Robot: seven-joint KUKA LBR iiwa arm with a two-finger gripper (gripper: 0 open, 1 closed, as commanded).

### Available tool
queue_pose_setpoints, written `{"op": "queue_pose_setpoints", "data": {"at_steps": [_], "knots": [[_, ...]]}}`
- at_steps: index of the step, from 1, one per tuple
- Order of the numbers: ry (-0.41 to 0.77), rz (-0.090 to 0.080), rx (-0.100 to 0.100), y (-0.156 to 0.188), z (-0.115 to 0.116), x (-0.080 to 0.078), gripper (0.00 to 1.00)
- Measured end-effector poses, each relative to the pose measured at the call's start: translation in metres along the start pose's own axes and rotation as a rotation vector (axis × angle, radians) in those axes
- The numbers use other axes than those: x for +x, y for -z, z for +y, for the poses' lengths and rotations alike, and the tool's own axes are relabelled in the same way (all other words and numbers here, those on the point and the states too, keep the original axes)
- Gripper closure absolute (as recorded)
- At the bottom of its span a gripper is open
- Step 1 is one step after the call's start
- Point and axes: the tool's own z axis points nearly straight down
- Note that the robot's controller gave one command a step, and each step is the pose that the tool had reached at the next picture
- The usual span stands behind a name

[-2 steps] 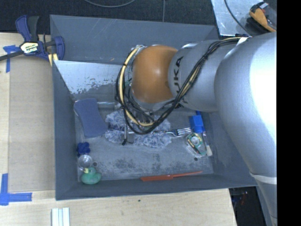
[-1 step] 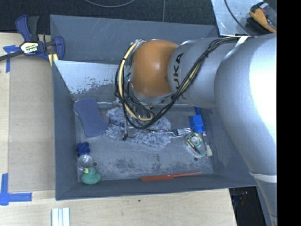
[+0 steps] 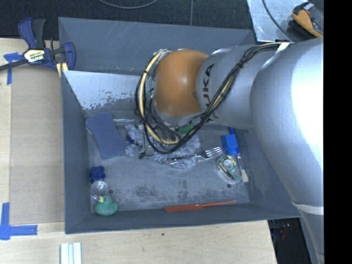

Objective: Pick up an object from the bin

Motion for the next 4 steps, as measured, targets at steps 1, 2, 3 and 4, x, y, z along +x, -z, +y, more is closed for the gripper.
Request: {"op": "queue_pose_setpoints", "data": {"at_steps": [1, 2, 3, 4], "knots": [[0.000, 0.000, 0.000, 0.000, 0.000, 0.000, 1.00], [0.000, 0.006, 0.001, 0.024, 0.000, 0.002, 1.00], [-0.001, -0.002, 0.000, 0.054, 0.000, -0.001, 1.00], [-0.001, 0.003, 0.001, 0.100, 0.000, -0.001, 1.00]]}}
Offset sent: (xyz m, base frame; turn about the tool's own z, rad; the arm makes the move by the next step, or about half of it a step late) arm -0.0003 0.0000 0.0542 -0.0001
